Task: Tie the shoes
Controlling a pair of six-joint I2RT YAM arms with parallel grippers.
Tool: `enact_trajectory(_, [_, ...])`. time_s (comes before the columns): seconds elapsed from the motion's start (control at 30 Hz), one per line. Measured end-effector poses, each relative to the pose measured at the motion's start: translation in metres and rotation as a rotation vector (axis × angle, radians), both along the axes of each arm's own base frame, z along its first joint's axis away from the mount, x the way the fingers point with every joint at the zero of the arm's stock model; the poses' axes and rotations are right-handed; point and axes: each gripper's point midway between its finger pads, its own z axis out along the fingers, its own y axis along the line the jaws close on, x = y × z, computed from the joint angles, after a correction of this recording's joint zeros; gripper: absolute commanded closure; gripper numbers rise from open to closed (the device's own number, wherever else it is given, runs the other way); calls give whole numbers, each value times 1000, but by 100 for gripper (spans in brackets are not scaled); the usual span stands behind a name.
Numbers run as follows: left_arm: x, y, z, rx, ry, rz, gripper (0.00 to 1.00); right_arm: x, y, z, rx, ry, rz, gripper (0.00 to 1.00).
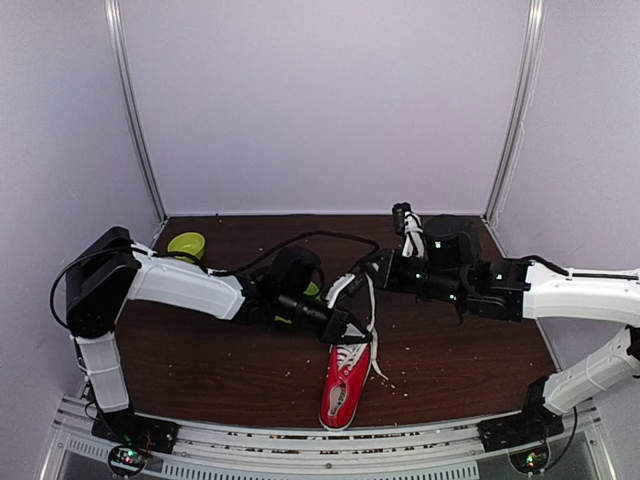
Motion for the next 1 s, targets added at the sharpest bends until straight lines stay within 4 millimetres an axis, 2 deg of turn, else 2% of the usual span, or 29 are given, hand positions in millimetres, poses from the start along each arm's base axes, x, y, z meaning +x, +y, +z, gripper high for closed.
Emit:
enact_trajectory(0.3, [3, 1, -3, 4, -11, 21, 100, 2, 2, -6, -6, 14, -7, 100])
enact_trajectory(0.6, [2, 29, -18, 43, -10, 85, 100, 25, 26, -38, -61, 83, -31, 99])
enact_trajectory(0.73, [4, 35, -25, 60, 0, 110, 100, 41, 37, -52, -70, 122, -44, 80])
enact_trajectory(0.87, [1, 39, -26, 68, 3, 116, 100, 55, 36, -70, -72, 159, -54, 50])
enact_trajectory(1.0, [2, 38, -22, 57, -2, 121, 100, 65, 27, -76, -82, 173, -51, 40])
